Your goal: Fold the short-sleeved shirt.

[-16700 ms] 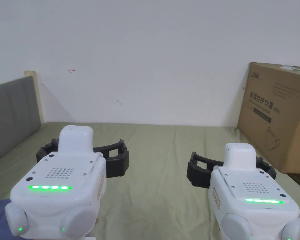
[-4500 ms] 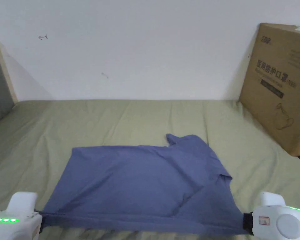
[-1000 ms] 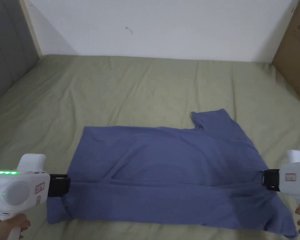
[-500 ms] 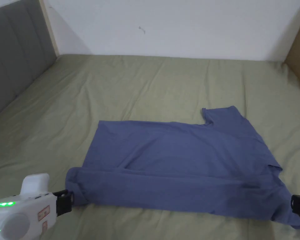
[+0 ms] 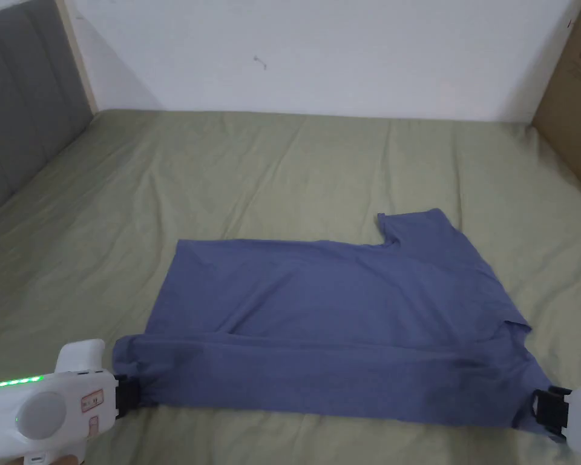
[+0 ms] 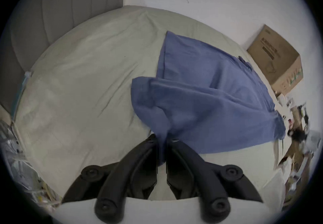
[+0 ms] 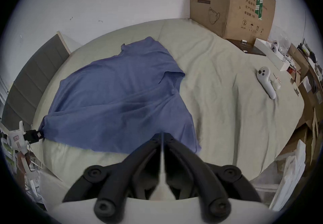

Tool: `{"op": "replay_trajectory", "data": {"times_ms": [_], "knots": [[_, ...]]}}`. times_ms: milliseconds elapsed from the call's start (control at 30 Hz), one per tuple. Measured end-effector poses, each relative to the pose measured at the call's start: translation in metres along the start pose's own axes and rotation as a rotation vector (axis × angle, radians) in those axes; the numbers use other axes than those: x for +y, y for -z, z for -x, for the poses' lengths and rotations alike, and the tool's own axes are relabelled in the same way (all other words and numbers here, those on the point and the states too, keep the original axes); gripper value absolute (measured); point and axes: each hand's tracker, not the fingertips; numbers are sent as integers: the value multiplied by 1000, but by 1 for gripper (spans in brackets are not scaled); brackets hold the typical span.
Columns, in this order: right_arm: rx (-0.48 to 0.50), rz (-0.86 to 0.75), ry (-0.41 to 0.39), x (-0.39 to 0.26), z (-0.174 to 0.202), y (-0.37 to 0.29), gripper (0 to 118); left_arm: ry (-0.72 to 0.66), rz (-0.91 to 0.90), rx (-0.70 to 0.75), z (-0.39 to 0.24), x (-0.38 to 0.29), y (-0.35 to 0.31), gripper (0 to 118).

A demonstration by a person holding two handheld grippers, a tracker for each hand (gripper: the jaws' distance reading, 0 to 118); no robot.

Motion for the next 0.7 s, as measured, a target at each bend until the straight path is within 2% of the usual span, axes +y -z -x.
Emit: {"op": "replay_trajectory", "data": {"times_ms": [33, 67, 133, 167, 200, 267, 300, 333, 367, 400, 467, 500, 600, 700], "knots": [[-3, -8, 13, 2, -1, 2, 58, 22, -2, 10, -2, 0, -2, 7], [-1, -3, 22, 6, -4, 7, 84, 22, -11, 12, -5, 1, -4, 7], [-3, -17, 45, 8, -6, 19, 88, 19, -10, 15, -6, 3, -5, 7], [-21, 20, 40, 9, -8, 33, 88, 21, -11, 15, -6, 3, -5, 7], [-43, 64, 24, 7, -10, 49, 82, 23, -13, 13, -6, 3, -5, 7], [-68, 160, 34, -5, -11, 77, 10, 27, -6, 12, -7, 4, -6, 7], [-10, 219, 84, -12, -10, 83, 7, 31, -5, 6, -7, 5, -7, 7], [3, 146, 144, -14, -8, 74, 6, 36, -3, 7, -9, 6, -10, 7], [-44, 122, 80, -9, -4, 63, 6, 54, -3, 20, -10, 7, -12, 7], [-34, 113, 47, -6, 1, 54, 6, 64, -7, 20, -11, 8, -15, 7], [-4, 109, 22, 0, -2, 45, 6, 73, -5, 20, -11, 12, -19, 7], [-22, 106, 4, 4, -4, 41, 6, 84, -8, 26, -11, 13, -21, 7], [38, 76, 44, 12, -12, 22, 6, 101, -17, 30, -9, 17, -31, 7], [38, 63, 37, 13, -14, 8, 6, 149, -19, 50, -8, 16, -40, 7]]}}
